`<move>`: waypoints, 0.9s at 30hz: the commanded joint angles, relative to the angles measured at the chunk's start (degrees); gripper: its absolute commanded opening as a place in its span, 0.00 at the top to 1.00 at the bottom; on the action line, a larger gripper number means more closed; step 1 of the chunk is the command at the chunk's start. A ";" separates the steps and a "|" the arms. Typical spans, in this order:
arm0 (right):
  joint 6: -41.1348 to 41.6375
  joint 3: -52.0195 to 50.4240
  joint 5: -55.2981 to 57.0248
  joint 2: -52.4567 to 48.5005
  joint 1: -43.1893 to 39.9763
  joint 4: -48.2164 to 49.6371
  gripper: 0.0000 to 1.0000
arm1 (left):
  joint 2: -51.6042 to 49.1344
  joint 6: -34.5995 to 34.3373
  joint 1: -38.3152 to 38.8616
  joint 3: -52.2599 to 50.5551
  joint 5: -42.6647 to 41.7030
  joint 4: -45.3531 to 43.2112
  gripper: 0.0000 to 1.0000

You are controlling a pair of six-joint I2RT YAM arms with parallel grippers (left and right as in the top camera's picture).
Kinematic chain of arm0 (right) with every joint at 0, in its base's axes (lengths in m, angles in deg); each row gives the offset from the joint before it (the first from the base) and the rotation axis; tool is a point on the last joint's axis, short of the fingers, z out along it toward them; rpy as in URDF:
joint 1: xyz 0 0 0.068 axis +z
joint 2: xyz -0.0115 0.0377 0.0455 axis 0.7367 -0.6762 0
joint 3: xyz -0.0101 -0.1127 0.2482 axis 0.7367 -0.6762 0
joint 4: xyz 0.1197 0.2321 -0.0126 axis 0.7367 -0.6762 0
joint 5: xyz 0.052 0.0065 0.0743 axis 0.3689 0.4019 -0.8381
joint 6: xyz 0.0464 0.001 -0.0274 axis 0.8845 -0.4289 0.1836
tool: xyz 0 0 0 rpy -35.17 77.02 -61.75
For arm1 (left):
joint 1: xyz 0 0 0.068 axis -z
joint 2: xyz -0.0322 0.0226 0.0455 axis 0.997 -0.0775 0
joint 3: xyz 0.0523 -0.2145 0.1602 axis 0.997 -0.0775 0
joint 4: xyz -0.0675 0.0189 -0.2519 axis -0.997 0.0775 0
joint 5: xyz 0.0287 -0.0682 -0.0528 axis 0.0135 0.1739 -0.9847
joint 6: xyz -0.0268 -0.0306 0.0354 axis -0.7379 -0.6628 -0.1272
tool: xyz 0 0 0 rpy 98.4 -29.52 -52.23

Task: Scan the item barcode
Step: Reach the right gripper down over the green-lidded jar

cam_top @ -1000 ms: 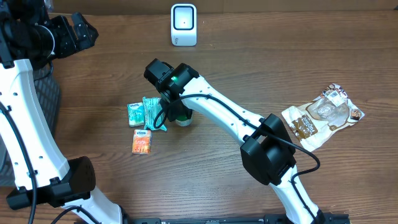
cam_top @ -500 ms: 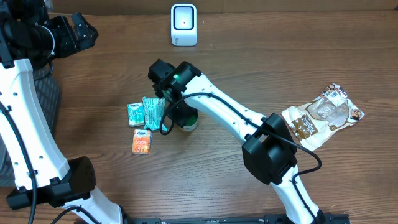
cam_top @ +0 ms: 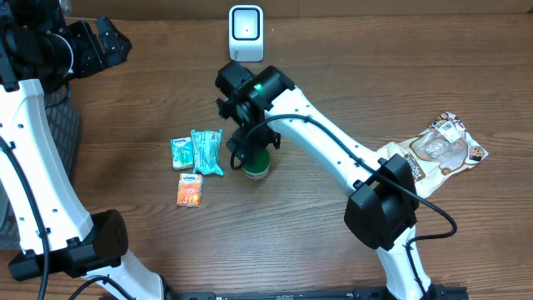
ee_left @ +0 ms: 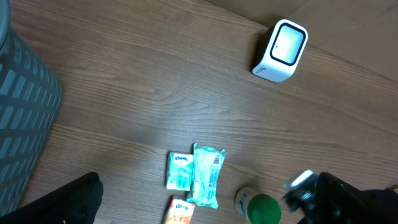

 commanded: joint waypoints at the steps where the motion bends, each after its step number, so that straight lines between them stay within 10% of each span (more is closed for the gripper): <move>1: 24.24 -0.04 -1.40 1.86 -0.33 -0.11 0.05 | 0.66 -0.59 0.02 0.44 0.28 -0.07 0.01; 4: 41.55 -0.31 -1.75 1.70 0.15 -0.61 0.05 | 0.66 -0.59 0.02 0.44 0.28 -0.07 0.01; 12: 50.84 -6.99 7.54 1.70 3.78 5.62 0.01 | 0.66 -0.59 0.02 0.44 0.28 -0.07 0.00; 27: 41.07 -10.05 7.32 1.73 3.21 7.43 0.34 | 0.66 -0.61 0.02 0.44 0.28 -0.07 0.01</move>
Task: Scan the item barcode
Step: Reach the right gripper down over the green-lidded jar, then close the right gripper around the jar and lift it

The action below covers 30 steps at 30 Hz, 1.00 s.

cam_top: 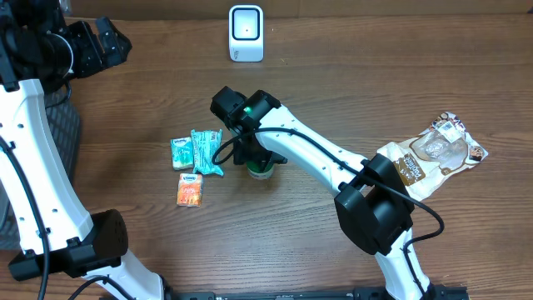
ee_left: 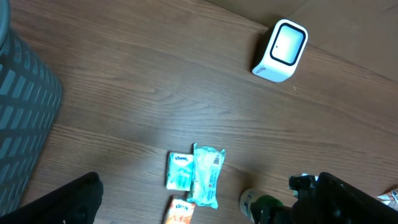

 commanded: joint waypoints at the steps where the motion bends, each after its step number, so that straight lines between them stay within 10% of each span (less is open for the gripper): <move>1: -6.01 1.38 0.57 1.68 -0.17 -0.02 0.35 | 0.66 -0.59 0.02 0.44 0.28 -0.07 0.00; 18: -55.52 9.57 -6.51 1.99 -2.38 -6.84 0.18 | 0.66 -0.59 0.02 0.44 0.28 -0.07 0.00; 22: -49.09 9.14 -5.70 1.99 -2.69 -5.97 0.02 | 0.66 -0.59 0.02 0.44 0.28 -0.07 0.00; 30: -22.97 9.14 -17.35 1.99 -2.56 -5.07 0.00 | 0.66 -0.59 0.02 0.44 0.28 -0.07 0.00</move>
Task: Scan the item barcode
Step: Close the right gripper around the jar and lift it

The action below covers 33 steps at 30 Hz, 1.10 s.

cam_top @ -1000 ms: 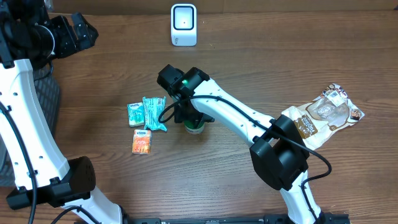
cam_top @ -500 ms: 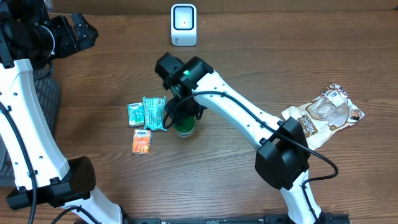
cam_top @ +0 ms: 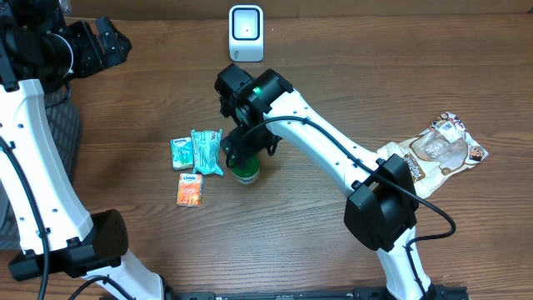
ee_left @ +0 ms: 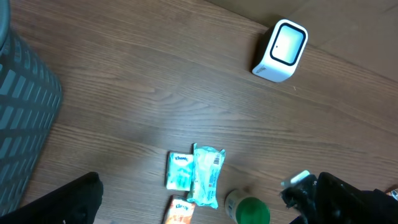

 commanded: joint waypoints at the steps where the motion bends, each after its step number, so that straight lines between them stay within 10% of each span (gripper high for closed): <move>1: 14.49 -0.07 -4.98 1.86 0.33 0.70 0.00 | 0.66 -0.59 0.02 0.44 0.28 -0.07 0.01; 14: 37.05 -9.66 6.62 1.75 3.45 10.32 0.04 | 0.66 -0.59 0.02 0.44 0.28 -0.07 0.00; 26: 31.74 -9.97 6.80 1.77 3.17 9.77 0.43 | 0.66 -0.59 0.02 0.44 0.28 -0.07 0.00; 33: 16.28 -6.01 6.64 1.88 1.86 6.93 0.47 | 0.66 -0.59 0.02 0.44 0.28 -0.07 0.00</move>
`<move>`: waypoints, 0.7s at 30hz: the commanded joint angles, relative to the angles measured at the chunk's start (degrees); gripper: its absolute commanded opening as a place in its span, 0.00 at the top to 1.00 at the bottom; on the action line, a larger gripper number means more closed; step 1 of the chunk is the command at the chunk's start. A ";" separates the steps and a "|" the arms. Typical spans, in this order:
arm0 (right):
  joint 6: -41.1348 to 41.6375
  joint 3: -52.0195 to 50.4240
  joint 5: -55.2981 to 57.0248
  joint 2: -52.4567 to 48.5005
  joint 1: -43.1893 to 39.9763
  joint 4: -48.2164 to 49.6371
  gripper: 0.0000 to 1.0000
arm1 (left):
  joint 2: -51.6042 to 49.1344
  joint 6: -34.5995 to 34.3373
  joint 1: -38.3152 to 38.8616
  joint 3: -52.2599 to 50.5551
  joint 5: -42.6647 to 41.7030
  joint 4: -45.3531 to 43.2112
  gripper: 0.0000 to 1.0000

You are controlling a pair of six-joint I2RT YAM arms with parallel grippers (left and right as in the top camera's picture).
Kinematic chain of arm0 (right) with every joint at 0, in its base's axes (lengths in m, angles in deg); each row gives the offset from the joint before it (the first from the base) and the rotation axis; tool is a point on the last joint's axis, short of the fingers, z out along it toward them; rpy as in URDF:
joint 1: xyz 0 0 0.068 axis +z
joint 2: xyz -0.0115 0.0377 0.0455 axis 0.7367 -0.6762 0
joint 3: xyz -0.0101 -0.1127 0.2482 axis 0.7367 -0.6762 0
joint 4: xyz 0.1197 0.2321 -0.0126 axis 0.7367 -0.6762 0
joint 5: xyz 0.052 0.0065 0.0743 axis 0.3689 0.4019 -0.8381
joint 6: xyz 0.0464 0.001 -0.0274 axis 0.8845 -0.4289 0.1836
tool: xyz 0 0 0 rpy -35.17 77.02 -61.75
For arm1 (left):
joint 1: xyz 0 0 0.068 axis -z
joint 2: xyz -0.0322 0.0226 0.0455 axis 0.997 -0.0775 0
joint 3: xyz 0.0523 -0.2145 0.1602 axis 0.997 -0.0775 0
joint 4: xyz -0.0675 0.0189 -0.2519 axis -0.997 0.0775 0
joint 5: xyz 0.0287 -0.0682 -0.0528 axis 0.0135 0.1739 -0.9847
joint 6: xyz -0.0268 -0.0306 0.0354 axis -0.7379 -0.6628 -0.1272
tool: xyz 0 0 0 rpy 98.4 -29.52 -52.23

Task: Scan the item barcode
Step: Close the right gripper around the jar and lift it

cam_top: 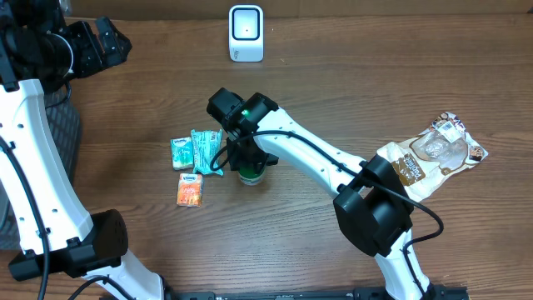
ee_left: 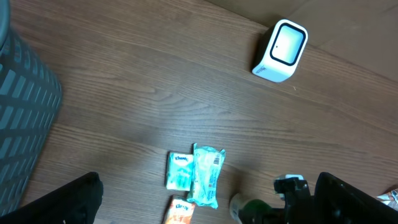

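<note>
A small bottle with a green cap stands on the wooden table, just right of the packets; it also shows in the left wrist view. My right gripper is down over it, its dark fingers either side of the cap and hiding most of it. The jaws' state does not show. The white scanner stands at the far edge, its window facing the table. My left gripper hangs high at the far left, open and empty.
Two teal packets and an orange packet lie just left of the bottle. A crumpled snack bag lies at the right. A grey ribbed bin stands at the left edge.
My right gripper was raised behind the bottle with the green cap in plain sight; now it sits lower, over the bottle. The bottle is slightly further right. The left arm is unchanged.
At first the right gripper stood raised behind the bottle. Then it was down on the bottle. After that it was up again, with the bottle a little nearer the packets. Now it is down over the bottle once more.
</note>
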 commanded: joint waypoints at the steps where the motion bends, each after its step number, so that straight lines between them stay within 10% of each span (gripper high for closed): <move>1: -12.41 4.48 0.81 1.77 -1.57 -1.75 0.47 | 0.66 -0.59 0.02 0.44 0.28 -0.07 0.00; 12: -53.79 10.19 0.83 1.75 -3.34 -8.63 0.41 | 0.66 -0.59 0.02 0.44 0.28 -0.07 0.00; 21: -58.55 8.96 -3.98 1.75 -4.42 -3.04 0.41 | 0.66 -0.59 0.02 0.44 0.28 -0.07 0.00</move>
